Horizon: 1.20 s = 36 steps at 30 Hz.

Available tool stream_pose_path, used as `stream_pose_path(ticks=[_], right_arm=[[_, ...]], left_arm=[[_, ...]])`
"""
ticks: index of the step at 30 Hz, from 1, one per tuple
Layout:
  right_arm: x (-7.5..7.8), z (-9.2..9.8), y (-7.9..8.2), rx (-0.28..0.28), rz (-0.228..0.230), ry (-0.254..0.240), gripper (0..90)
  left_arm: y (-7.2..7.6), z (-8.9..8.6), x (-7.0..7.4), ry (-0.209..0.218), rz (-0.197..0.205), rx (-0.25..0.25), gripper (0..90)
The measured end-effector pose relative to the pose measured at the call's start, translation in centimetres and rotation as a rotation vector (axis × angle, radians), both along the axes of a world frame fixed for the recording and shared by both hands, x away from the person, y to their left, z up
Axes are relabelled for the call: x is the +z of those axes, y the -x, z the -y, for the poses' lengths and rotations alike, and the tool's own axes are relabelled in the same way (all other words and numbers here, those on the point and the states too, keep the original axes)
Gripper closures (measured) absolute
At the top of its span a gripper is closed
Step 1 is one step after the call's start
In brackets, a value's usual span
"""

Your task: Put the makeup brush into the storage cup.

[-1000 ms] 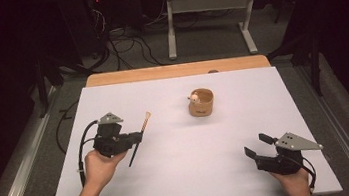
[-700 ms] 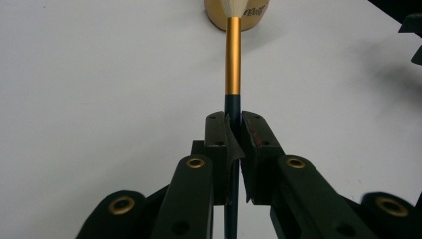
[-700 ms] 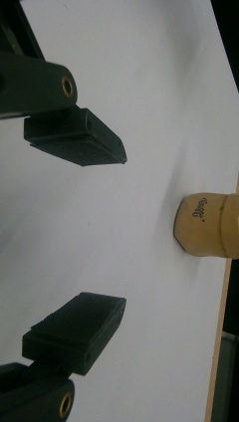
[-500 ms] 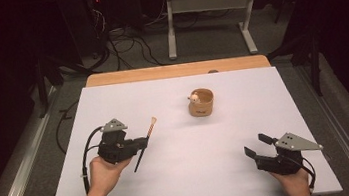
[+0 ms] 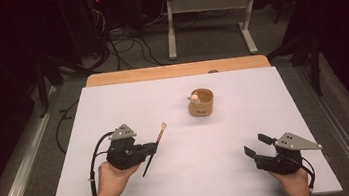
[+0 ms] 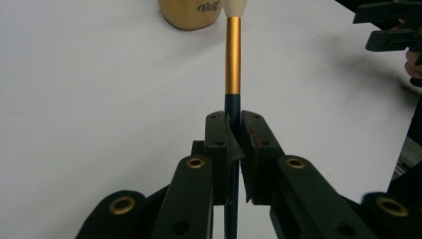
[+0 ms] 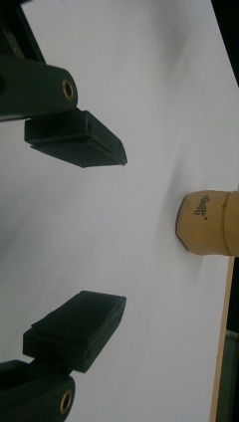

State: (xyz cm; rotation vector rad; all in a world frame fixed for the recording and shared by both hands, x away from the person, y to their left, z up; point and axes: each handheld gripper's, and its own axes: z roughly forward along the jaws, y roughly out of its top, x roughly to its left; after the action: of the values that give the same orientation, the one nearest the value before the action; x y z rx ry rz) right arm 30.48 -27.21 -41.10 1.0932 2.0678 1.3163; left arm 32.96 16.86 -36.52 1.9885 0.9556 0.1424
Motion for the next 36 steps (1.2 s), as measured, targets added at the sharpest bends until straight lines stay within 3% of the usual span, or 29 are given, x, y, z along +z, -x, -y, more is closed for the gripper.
stream_pose_path(ticks=[7,15,24,36], right_arm=[[0.1,0.0,0.0,-0.001,0.027,-0.017,31.3],[0.3,-0.4,0.0,0.011,-0.041,-0.015,31.4],[0.7,-1.6,0.2,0.064,-0.03,0.023,34.3],[1.4,-2.9,0.2,0.137,-0.016,0.001,40.0]], left_arm=[[0.5,0.7,-0.2,0.006,0.021,-0.029,82.9],[0.8,1.5,-0.4,0.012,0.041,-0.056,82.9],[0.8,2.3,-0.5,0.018,0.063,-0.081,82.9],[0.8,4.0,-0.4,0.005,0.095,-0.117,82.9]])
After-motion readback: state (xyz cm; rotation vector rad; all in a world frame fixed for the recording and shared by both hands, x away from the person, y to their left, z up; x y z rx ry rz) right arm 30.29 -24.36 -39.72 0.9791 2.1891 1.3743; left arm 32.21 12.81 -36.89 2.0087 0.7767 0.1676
